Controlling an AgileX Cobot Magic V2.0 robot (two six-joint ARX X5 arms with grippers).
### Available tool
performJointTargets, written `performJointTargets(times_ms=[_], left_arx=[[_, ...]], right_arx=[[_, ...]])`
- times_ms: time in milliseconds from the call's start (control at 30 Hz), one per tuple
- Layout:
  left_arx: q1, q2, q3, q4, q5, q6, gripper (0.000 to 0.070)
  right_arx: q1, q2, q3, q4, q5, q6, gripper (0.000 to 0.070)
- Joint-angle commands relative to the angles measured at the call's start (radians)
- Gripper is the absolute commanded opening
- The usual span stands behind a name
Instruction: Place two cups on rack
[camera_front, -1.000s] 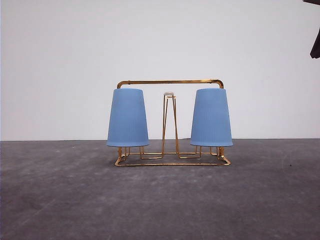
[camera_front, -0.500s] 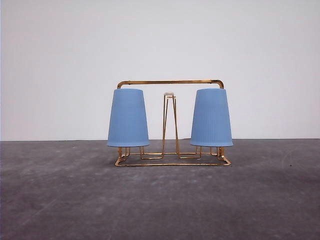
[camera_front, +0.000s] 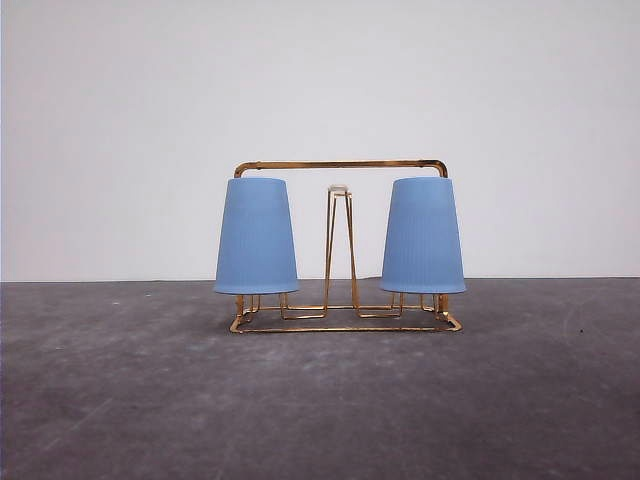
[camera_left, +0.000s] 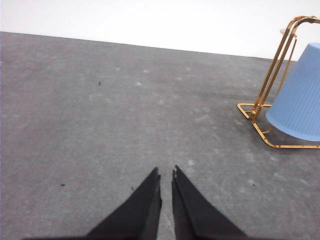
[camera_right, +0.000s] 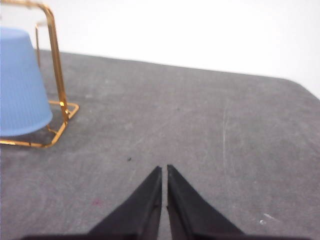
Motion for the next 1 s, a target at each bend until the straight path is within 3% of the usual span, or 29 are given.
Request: performJointTargets(times_ms=[0, 100, 967], left_arx=[[0.000, -0.001, -0.013, -0.003, -0.002, 0.002, 0.0025], [0.000, -0.001, -0.013, -0.003, -0.003, 0.002, 0.0025], [0.000, -0.001, -0.013, -0.005, -0.002, 0.002, 0.0025]], right_arx=[[-0.008, 0.005, -0.002, -0.012, 0.008, 0.003, 0.0015], [-0.014, 0.005, -0.002, -0.067, 0.010, 0.005, 0.0015], [-0.014, 0.005, -0.002, -0.041, 0.000, 0.008, 0.0015]])
